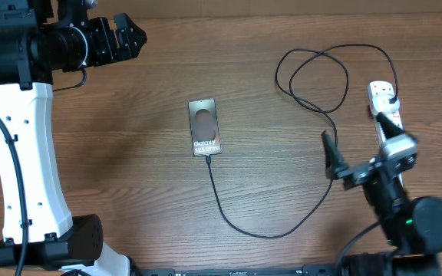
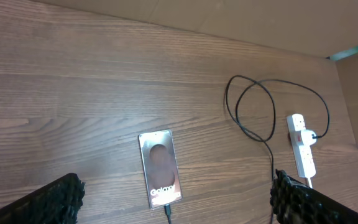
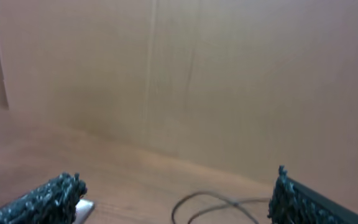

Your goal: Plug charger to phone and switch on socket

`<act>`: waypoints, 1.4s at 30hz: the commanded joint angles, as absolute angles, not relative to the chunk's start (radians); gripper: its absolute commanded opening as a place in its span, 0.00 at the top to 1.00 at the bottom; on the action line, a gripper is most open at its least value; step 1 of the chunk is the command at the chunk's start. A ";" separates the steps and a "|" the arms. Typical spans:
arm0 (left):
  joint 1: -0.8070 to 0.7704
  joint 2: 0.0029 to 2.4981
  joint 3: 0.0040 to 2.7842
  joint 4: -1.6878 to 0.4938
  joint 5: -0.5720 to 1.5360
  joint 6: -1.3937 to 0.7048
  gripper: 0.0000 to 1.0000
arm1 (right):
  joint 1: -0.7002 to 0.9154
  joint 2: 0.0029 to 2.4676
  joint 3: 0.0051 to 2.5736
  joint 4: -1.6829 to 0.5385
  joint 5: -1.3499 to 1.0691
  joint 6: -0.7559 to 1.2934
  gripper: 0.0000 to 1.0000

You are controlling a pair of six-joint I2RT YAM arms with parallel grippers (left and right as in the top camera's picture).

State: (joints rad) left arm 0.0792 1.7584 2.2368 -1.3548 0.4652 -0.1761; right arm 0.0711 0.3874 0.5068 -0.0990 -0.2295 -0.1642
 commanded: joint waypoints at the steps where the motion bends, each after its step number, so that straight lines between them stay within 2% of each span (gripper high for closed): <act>1: 0.078 1.762 2.239 -1.354 0.461 -0.160 0.01 | 0.099 0.295 0.326 0.025 -0.191 -0.152 0.00; 5: 0.078 1.762 2.239 -1.354 0.461 -0.160 0.01 | 0.103 0.198 0.157 0.125 -0.172 -0.094 0.00; 12: 0.078 1.762 2.239 -1.354 0.461 -0.160 0.00 | 0.103 0.060 0.006 0.103 -0.170 -0.078 0.00; 18: 0.078 1.762 2.239 -1.354 0.461 -0.160 0.01 | 0.104 0.003 0.008 -0.081 -0.147 -0.078 0.00; 42: 0.078 1.761 2.239 -1.354 0.461 -0.160 0.00 | 0.104 0.003 0.008 -0.073 -0.128 -0.078 0.00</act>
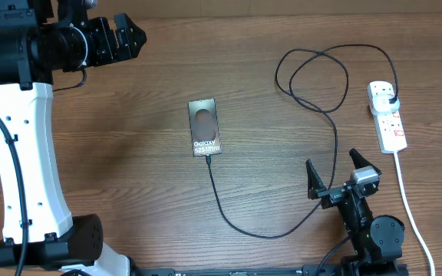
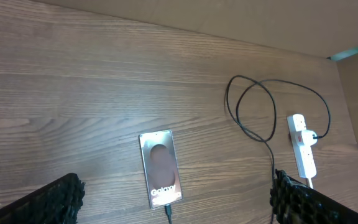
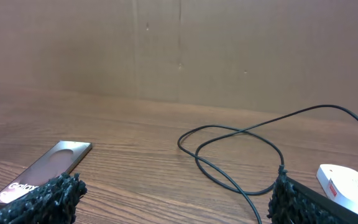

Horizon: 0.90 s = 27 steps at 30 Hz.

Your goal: Plug charger to phone and switch on socket

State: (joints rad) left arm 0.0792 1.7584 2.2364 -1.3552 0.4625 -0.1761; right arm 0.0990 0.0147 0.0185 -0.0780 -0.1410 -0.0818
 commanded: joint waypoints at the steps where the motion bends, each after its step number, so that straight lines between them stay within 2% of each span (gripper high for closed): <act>1: 0.078 1.762 2.239 -1.354 0.461 -0.160 0.00 | 0.104 0.003 0.008 -0.073 -0.128 -0.078 0.00; 10: 0.080 1.762 2.239 -1.391 0.448 -0.157 0.00 | 0.104 0.003 0.008 -0.073 -0.128 -0.078 0.00; 15: 0.068 1.716 2.229 -1.388 0.289 -0.133 0.00 | 0.104 0.003 0.008 -0.073 -0.128 -0.078 0.00; 20: 0.027 1.574 2.072 -1.165 0.289 0.039 0.00 | 0.104 0.003 0.008 -0.073 -0.128 -0.078 0.00; 21: 0.011 1.497 1.964 -1.056 0.289 0.090 0.00 | 0.104 0.003 0.008 -0.073 -0.128 -0.078 0.00; 27: 0.011 1.240 1.561 -0.766 0.288 0.144 0.01 | 0.104 0.003 0.008 -0.073 -0.128 -0.078 0.00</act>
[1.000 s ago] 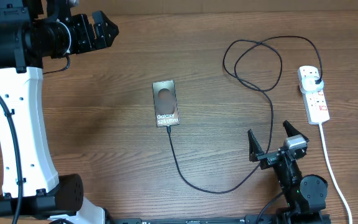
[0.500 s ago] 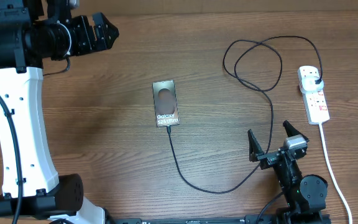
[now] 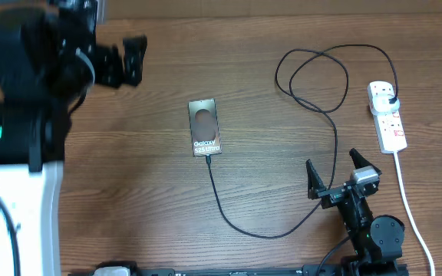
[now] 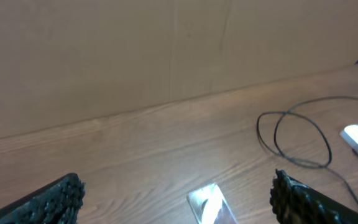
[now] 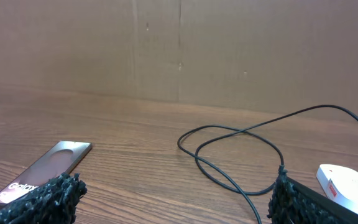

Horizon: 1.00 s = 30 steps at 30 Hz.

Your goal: Plug charger to phone and switch on socket

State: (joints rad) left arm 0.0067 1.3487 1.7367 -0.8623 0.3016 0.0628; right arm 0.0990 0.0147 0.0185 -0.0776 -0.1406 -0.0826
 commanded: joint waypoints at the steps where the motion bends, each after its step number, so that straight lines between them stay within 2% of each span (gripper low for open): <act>1: 0.011 1.200 1.493 -0.722 0.287 0.154 0.00 | 0.104 0.003 0.008 -0.073 -0.128 -0.078 0.00; 16: 0.013 0.585 0.518 -0.122 0.251 0.184 0.00 | 0.104 0.003 0.008 -0.073 -0.128 -0.078 0.00; 23: 0.013 0.347 0.239 -0.015 0.249 0.239 0.00 | 0.104 0.003 0.008 -0.073 -0.128 -0.078 0.00; 30: 0.012 0.156 0.089 -0.014 0.166 0.240 0.00 | 0.104 0.003 0.008 -0.073 -0.128 -0.078 0.00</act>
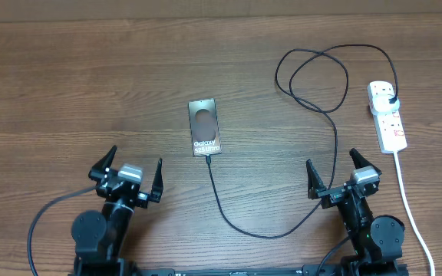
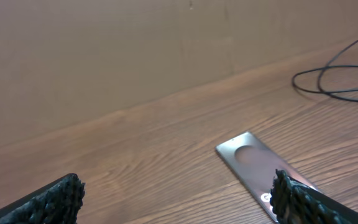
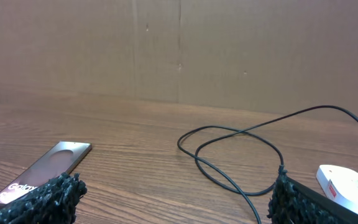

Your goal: Plug charger to phone and switch on socket

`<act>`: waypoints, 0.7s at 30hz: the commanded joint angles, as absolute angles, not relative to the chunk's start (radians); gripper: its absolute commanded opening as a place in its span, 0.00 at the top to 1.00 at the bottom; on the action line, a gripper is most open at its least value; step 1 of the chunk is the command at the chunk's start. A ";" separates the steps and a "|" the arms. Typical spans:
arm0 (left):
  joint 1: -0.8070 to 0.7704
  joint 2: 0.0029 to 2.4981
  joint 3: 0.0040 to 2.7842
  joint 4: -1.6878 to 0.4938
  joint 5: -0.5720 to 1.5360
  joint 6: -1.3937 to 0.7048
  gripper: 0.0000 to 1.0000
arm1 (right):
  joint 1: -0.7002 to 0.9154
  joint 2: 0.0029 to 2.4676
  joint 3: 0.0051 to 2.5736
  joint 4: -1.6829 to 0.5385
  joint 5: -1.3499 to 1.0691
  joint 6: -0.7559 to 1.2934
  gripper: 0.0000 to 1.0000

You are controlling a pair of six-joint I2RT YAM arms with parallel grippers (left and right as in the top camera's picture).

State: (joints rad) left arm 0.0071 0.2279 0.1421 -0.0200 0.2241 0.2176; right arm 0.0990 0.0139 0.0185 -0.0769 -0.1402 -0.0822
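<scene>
The phone lies face up mid-table, marked "Galaxy", with the black charger cable plugged into its near end. That cable loops to the right and up to the plug in the white socket strip at the right edge. My left gripper sits low at the near left, open, empty, well short of the phone. My right gripper sits low at the near right, open, empty, with the cable and the strip ahead of it.
The wooden table is backed by a cardboard wall. A white lead runs from the socket strip toward the near right edge, past my right arm's base.
My left arm has come down from high at the far left to a low rest at the near left, gripper still open. The right arm, phone and cable have not moved.
At first my right gripper stood raised beside the socket strip while the left was held high at the far left. The right then sat low at the near right. Then the left arm blurred in motion, and now it too sits low, both open.
</scene>
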 commanded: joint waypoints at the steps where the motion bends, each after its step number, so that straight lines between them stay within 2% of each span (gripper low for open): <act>1: 0.012 0.134 0.072 -0.017 0.152 0.240 0.01 | 0.104 0.003 0.008 -0.073 -0.128 -0.078 0.00; 8: 0.010 0.001 0.005 -0.068 0.120 0.229 0.00 | 0.104 0.003 0.008 -0.073 -0.128 -0.078 0.00; 21: 0.011 0.004 0.005 -0.067 0.123 0.228 0.00 | 0.104 0.003 0.008 -0.073 -0.128 -0.078 0.00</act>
